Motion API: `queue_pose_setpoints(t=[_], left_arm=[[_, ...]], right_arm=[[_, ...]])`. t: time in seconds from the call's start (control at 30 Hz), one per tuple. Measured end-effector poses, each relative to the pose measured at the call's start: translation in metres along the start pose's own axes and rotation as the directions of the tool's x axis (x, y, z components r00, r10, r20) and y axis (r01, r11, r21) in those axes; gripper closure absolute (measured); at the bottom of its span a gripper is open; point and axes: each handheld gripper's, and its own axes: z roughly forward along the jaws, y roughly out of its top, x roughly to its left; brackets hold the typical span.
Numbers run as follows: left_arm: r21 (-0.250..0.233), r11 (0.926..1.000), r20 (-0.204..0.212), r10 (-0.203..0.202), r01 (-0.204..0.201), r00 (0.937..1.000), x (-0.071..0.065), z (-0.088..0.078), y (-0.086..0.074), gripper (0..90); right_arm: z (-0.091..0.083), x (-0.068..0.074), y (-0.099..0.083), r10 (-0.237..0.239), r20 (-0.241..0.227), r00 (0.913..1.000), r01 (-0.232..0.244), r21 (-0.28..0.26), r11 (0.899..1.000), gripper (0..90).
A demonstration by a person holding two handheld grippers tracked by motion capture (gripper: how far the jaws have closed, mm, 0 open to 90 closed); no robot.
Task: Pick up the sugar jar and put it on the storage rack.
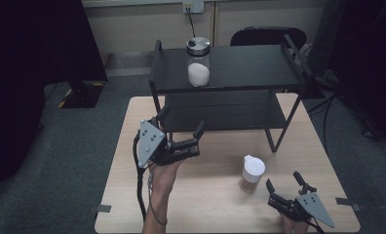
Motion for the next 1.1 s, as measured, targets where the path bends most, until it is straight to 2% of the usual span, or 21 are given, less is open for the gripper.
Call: queue_pose_setpoints(t=[0.17,0.27,0.33,0.5,0.63,0.7,0.77,0.83,0.93,1.1], left_arm=[[0.005,0.9998,-0.017,-0.021,0.021,0.9996,-0.006,-0.018,-0.020,0.1],[0.021,0.9989,0.013,-0.043,0.043,0.9990,-0.006,-0.028,-0.030,0.0],[0.030,0.9993,0.005,-0.022,0.022,0.9997,-0.010,-0.035,-0.035,0.0],[0.025,0.9994,-0.015,-0.025,0.025,0.9996,-0.014,-0.048,-0.054,0.0],[0.069,0.9971,-0.022,-0.029,0.030,0.9994,-0.015,-0.054,-0.070,0.0],[0.093,0.9956,-0.034,-0.007,0.010,0.9994,-0.018,-0.058,-0.080,0.0],[0.106,0.9943,-0.030,-0.005,0.009,0.9995,-0.019,-0.061,-0.091,0.0],[0.110,0.9939,-0.016,0.011,-0.009,0.9998,-0.019,-0.064,-0.105,0.0],[0.152,0.9882,-0.013,0.018,-0.016,0.9997,-0.022,-0.067,-0.116,0.0],[0.169,0.9855,-0.047,-0.004,0.012,0.9989,-0.027,-0.075,-0.138,0.0]], right_arm=[[0.000,0.000,0.000,0.000,0.001,1.0000,0.000,0.000,1.000,4.0],[0.000,0.000,0.000,0.000,0.002,1.0000,0.000,0.000,1.000,4.0],[0.000,0.000,0.000,-0.001,0.002,1.0000,0.001,0.000,1.000,4.0],[0.000,0.001,0.000,-0.001,0.003,1.0000,0.001,0.000,1.000,4.0],[0.000,0.001,0.000,0.000,0.003,1.0000,0.000,0.000,1.000,4.0],[0.000,0.001,0.000,0.000,0.002,1.0000,0.000,0.000,1.000,4.0],[0.000,0.001,0.000,-0.001,0.003,1.0000,0.001,0.000,1.000,4.0],[0.000,0.001,0.000,-0.001,0.003,1.0000,0.001,0.000,1.000,4.0],[0.000,0.001,0.000,0.000,0.003,1.0000,0.000,0.000,1.000,4.0],[0.000,0.001,0.000,0.000,0.002,1.0000,0.000,0.000,1.000,4.0]])
